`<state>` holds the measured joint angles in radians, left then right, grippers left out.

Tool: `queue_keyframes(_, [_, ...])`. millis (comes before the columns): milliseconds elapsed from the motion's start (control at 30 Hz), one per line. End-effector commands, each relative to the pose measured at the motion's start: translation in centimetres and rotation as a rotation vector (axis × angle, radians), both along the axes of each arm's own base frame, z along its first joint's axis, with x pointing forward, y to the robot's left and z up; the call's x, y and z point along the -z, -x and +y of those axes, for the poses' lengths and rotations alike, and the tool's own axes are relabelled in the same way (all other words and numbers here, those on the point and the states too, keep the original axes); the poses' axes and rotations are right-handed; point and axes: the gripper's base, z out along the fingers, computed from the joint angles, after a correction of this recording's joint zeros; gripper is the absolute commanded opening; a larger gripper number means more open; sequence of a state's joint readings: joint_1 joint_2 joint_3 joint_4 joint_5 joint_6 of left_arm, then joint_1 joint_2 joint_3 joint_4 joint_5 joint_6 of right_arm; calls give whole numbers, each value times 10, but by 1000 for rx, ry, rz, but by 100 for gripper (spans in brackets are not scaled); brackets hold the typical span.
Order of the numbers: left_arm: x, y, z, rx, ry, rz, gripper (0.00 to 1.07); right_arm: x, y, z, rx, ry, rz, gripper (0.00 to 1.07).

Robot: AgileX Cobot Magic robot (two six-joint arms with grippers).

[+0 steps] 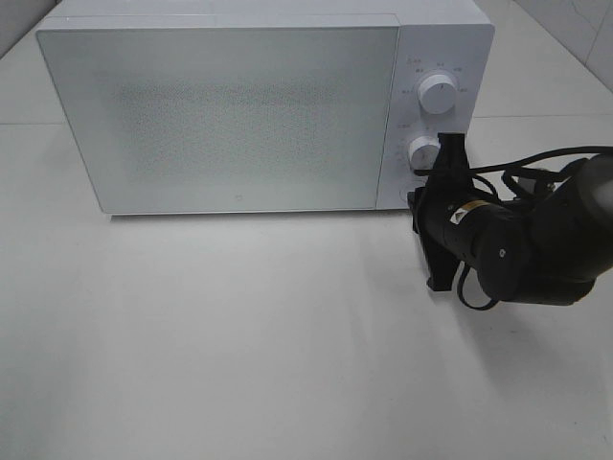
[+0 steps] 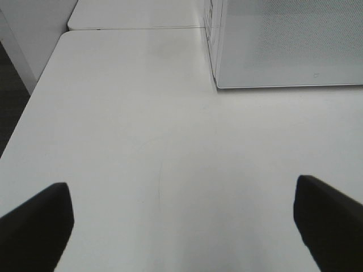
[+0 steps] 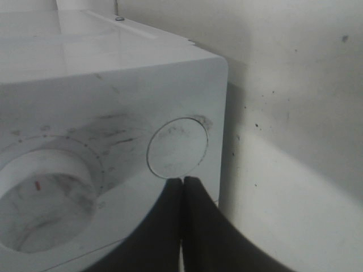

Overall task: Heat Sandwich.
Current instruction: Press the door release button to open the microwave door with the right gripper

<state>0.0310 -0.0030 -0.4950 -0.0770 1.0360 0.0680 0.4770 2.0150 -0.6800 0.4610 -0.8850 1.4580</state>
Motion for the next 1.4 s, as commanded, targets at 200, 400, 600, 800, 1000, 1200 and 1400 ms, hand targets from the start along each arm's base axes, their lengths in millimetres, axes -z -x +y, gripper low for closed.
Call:
queue_keyframes(200, [0, 3, 0, -3, 7, -27, 101, 6, -22, 0, 5, -2, -11, 0])
queue_keyframes(400, [0, 3, 0, -3, 7, -27, 101, 3, -28, -1, 39, 6, -57, 0])
queue_keyframes(600, [0, 3, 0, -3, 7, -27, 101, -1, -30, -3, 51, 20, -112, 0])
queue_keyframes(800, [0, 3, 0, -3, 7, -27, 101, -3, -31, -5, 70, 30, -135, 1])
queue_keyframes(1000, [0, 3, 0, -3, 7, -27, 101, -10, -40, -9, 84, 29, -174, 1])
queue_keyframes(1200, [0, 3, 0, -3, 7, -27, 101, -19, -55, -10, 90, 23, -225, 0])
queue_keyframes(1400, [0, 3, 0, -3, 7, -27, 101, -22, -66, -6, 98, 5, -291, 0])
